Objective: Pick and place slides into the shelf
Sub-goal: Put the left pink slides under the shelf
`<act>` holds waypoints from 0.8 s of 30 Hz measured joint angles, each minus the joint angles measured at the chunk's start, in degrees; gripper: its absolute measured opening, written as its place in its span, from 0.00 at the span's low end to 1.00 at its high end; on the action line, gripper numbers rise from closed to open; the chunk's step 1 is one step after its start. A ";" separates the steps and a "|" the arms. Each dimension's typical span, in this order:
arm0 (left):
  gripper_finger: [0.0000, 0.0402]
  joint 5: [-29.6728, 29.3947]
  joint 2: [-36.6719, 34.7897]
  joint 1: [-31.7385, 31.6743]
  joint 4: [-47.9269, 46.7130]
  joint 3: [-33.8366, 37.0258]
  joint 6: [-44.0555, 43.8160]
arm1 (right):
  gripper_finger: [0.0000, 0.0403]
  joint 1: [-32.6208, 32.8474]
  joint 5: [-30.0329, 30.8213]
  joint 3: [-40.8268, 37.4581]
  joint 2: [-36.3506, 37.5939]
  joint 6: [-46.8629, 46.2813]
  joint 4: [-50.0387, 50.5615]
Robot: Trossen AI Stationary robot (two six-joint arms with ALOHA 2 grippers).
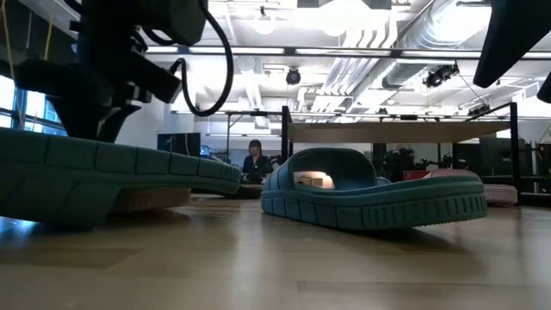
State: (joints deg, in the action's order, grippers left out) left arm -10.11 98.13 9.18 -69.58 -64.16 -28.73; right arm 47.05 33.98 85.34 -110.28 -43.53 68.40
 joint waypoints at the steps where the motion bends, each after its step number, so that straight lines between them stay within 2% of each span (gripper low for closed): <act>1: 0.53 0.50 0.00 -0.34 0.18 0.00 -0.01 | 0.67 -0.01 0.00 0.00 0.00 0.00 0.00; 5: 0.62 1.33 0.00 -0.61 0.79 0.00 0.19 | 0.67 0.00 0.07 0.00 0.00 -0.12 -0.02; 11: 0.69 -3.82 0.57 -0.56 1.64 0.04 -0.22 | 0.67 -0.02 0.57 0.00 0.00 -0.15 -0.08; 24: 0.63 -10.55 0.98 -0.61 -1.14 0.04 -3.07 | 0.67 -0.02 1.88 0.00 0.00 -0.15 -0.28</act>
State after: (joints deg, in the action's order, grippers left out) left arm -20.66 99.11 8.58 -70.72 -64.12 -31.79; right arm 47.03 35.86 85.34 -110.28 -43.68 68.12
